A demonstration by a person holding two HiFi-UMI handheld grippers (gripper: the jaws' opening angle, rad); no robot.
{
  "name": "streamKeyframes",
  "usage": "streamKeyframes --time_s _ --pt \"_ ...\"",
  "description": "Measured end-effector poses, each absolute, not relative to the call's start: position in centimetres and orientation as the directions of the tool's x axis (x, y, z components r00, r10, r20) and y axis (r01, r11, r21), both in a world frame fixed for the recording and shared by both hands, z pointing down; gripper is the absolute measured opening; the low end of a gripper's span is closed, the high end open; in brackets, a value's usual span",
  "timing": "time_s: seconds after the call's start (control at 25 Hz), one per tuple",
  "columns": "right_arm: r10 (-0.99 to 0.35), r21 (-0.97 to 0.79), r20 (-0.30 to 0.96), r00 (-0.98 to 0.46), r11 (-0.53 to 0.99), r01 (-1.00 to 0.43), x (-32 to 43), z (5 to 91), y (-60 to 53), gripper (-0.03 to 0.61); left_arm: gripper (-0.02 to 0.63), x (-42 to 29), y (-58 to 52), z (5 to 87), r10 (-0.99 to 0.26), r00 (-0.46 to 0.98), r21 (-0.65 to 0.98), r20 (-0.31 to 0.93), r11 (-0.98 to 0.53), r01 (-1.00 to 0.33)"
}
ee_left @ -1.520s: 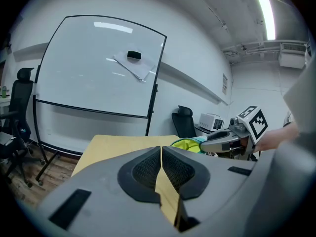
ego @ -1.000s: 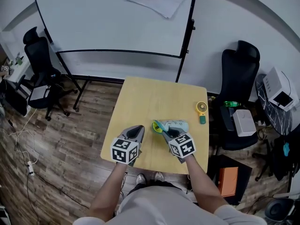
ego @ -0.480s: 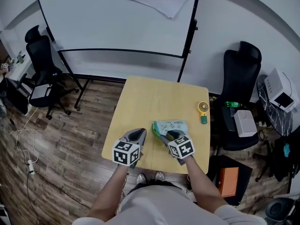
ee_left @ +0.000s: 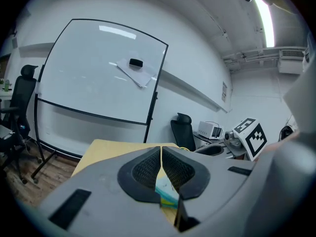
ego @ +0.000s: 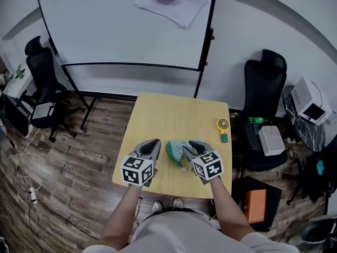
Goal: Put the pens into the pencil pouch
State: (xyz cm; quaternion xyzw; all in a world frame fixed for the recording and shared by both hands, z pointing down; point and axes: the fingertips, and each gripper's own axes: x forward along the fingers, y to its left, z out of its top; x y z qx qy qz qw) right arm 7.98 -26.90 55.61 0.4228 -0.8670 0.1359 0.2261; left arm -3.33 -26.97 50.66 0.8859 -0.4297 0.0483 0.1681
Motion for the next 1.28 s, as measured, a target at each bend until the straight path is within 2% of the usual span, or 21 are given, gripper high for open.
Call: streamKeyframes --time_s 0.4,0.68,0.96,1.08,1.28 --pt "-0.785 0.024 0.298 -0.543 0.575 -0.817 9.0 46.6 -30.5 0.13 0.02 -4.2 -28.9 42.8 -0.806 0.586 0.176 0.082 -0.567 -0.805" --pt "-0.814 0.069 0.181 -0.552 0.57 -0.819 9.1 41.3 -31.0 0.126 0.02 -5.7 -29.5 40.0 -0.843 0.535 0.12 0.05 -0.527 -0.841" --pt "-0.838 0.067 0.089 -0.539 0.545 -0.836 9.9 38.5 -31.3 0.056 0.02 -6.5 -29.5 38.8 -0.85 0.526 0.104 0.036 -0.52 -0.848" --pt "-0.846 0.062 0.077 -0.528 0.533 -0.844 10.0 38.4 -31.5 0.003 0.02 -7.0 -29.6 38.7 -0.851 0.524 0.095 0.034 -0.519 -0.849" --pt "-0.851 0.073 0.083 -0.518 0.524 -0.848 10.3 38.4 -31.4 0.0 0.02 -7.6 -29.3 38.4 -0.857 0.515 0.082 0.03 -0.512 -0.855"
